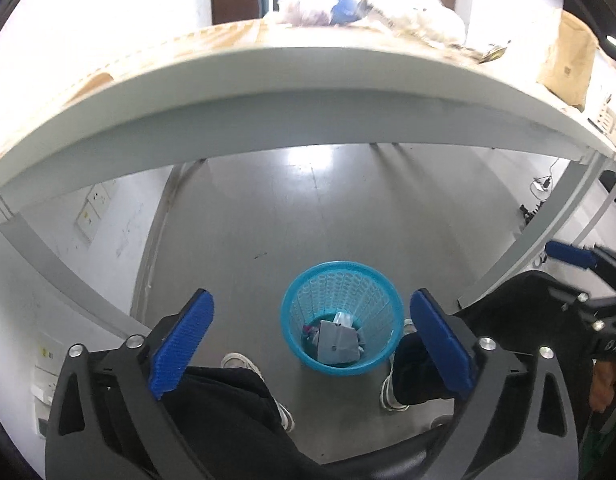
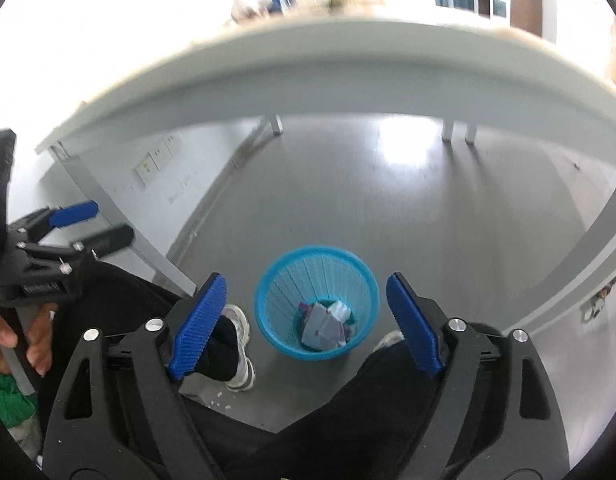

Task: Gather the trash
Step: 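Raise both tools from the wastebasket back over the table trash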

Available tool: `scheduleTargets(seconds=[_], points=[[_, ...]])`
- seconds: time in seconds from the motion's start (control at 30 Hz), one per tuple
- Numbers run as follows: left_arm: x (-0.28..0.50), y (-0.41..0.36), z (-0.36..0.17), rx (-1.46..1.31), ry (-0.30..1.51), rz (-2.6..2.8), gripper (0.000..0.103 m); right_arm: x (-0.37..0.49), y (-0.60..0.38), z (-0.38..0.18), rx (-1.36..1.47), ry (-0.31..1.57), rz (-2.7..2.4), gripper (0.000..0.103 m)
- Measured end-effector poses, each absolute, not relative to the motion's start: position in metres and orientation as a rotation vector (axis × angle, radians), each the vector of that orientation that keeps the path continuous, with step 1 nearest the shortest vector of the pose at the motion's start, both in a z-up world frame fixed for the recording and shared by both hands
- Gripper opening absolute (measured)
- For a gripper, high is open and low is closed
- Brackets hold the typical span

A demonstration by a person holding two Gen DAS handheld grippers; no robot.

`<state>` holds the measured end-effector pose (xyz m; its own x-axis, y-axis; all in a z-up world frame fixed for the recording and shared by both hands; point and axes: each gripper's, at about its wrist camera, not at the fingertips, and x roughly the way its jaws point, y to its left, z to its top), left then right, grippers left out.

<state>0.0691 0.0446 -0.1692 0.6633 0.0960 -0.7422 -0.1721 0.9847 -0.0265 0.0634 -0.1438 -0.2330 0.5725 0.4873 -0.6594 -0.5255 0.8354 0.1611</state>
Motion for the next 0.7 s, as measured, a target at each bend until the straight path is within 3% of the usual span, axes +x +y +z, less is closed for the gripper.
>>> scheduleTargets(seconds=[0.33,0.7], points=[[0.043,0.036,-0.129,-0.135,0.728,0.057,0.097,0.045,-0.169,-0.159,0.029,0.591,0.624,0.090],[0.042,0.014,-0.099,-0.107,0.634,0.006,0.097,0.093,-0.182,-0.088,0.108,0.512,0.635,0.094]])
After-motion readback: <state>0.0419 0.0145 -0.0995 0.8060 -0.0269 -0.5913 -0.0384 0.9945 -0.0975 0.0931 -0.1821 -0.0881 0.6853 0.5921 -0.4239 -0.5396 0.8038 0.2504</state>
